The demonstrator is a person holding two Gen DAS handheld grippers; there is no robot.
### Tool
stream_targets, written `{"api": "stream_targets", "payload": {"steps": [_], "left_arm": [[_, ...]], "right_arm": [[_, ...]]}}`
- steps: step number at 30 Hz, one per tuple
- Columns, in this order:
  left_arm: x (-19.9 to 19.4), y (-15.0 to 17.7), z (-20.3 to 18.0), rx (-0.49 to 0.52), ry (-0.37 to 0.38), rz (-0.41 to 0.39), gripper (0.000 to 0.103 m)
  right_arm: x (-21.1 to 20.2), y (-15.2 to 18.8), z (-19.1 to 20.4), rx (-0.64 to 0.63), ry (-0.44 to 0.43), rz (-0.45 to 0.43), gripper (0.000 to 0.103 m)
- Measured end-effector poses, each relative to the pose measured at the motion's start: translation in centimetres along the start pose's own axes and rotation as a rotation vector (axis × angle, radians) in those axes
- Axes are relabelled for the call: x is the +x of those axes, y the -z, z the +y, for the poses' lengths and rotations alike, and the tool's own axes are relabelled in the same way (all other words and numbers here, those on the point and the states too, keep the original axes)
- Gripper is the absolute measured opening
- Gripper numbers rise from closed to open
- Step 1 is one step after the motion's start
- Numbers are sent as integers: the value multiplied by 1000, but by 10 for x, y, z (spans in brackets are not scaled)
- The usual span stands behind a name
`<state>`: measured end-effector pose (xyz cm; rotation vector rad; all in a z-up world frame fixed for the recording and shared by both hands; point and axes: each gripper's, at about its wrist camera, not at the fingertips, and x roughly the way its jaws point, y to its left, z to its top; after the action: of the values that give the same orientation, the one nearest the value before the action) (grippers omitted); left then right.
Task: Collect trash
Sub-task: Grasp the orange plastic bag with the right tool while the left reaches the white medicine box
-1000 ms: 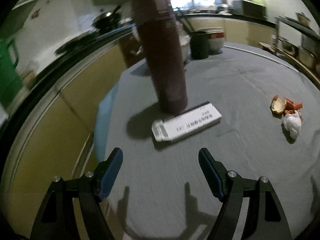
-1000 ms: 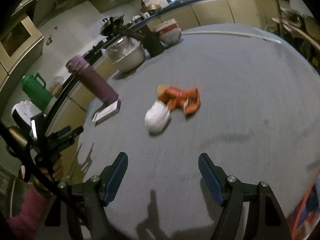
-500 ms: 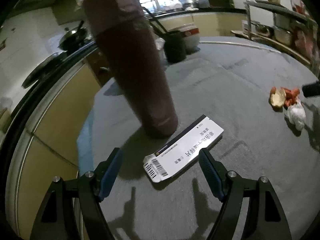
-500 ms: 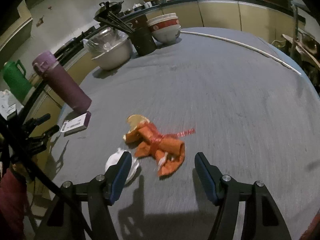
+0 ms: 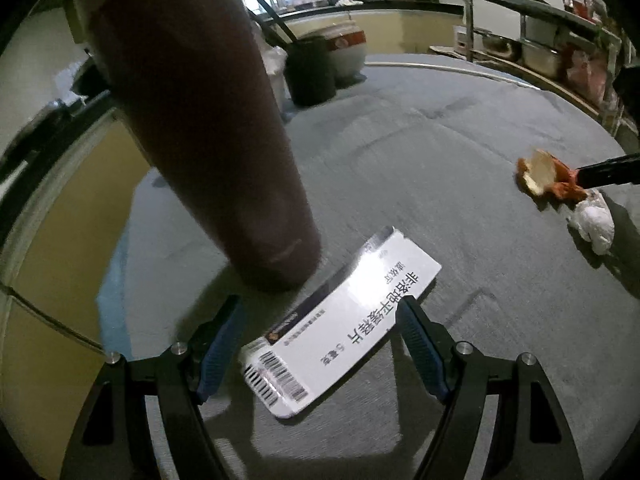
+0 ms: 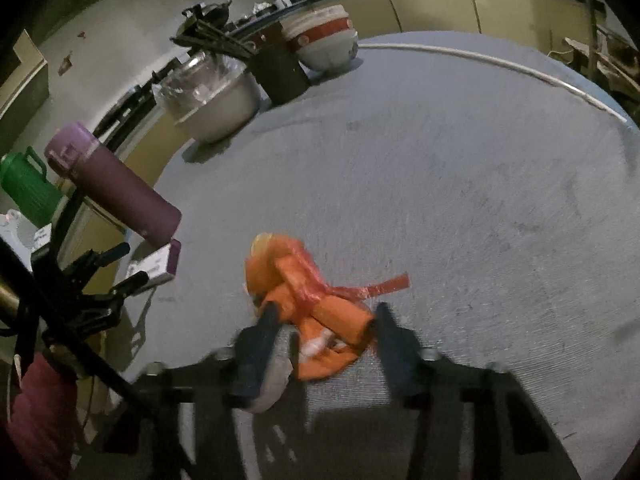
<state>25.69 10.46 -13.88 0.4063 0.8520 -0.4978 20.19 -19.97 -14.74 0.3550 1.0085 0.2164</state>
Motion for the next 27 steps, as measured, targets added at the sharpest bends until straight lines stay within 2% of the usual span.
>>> {"api": "stream_targets", "payload": {"steps": [3, 5, 9, 11, 13, 16, 19, 21, 22, 23, 24, 27], "left_arm": [[7, 2, 1, -34, 53, 31, 78], [6, 5, -2, -47, 63, 24, 78], [-6, 11, -16, -69, 170, 7, 78], [-12, 15, -29, -56, 210, 11, 77], [-20, 19, -45, -40, 247, 18, 76], [-43, 18, -53, 1, 190, -38, 76], [-59, 9, -32, -2, 94, -92, 76], [-55, 3, -12, -24, 22, -79, 76], [-50, 2, 1, -46, 13, -59, 76], [-42, 0, 10, -62, 14, -39, 76], [-36, 0, 16, -68, 13, -20, 76], [-12, 0, 24, -50, -24, 25, 76]], "right_arm": [[4, 1, 0, 9, -6, -1, 40], [3, 1, 0, 14, -23, 4, 40], [-8, -2, -3, 7, -35, -3, 43], [-16, -5, -3, -11, -11, -24, 65], [-23, -11, -3, -29, -29, -47, 68], [-22, -18, 1, -54, -22, -45, 68], [-5, -24, 9, -103, 7, 16, 68], [6, -22, 10, -113, 8, 50, 66], [11, -19, 12, -119, 8, 64, 63], [16, -16, 15, -136, 19, 74, 45], [17, -13, 17, -149, 34, 70, 41], [14, -7, 19, -158, 51, 41, 38]]}}
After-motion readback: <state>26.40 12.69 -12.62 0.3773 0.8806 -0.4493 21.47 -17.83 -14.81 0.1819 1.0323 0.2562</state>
